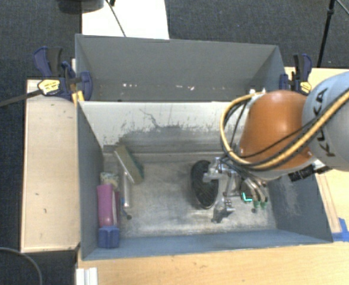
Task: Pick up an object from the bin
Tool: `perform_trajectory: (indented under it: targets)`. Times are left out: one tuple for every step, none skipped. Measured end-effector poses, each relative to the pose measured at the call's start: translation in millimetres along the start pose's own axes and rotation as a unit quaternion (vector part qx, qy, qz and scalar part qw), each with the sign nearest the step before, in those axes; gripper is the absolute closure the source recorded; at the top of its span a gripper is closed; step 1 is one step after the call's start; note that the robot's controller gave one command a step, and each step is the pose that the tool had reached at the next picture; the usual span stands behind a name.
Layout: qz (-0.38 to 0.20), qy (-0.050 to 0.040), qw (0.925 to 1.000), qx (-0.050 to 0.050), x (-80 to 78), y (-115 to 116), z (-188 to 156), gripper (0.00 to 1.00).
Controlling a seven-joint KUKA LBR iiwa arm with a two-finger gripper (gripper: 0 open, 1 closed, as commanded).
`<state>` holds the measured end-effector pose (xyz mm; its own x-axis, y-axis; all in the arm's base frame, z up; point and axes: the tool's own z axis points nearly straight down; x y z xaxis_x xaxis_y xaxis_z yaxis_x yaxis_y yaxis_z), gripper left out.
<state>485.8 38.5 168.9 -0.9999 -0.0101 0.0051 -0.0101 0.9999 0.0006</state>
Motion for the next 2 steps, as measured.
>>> perform_trajectory:
  targets:
    - [-0.035,-0.0045,0.9994,0.0,-79.4,-2,78,0.0]
    - [0.025,-0.0078,0.9997,0.0,-91.0,-68,95,0.0]
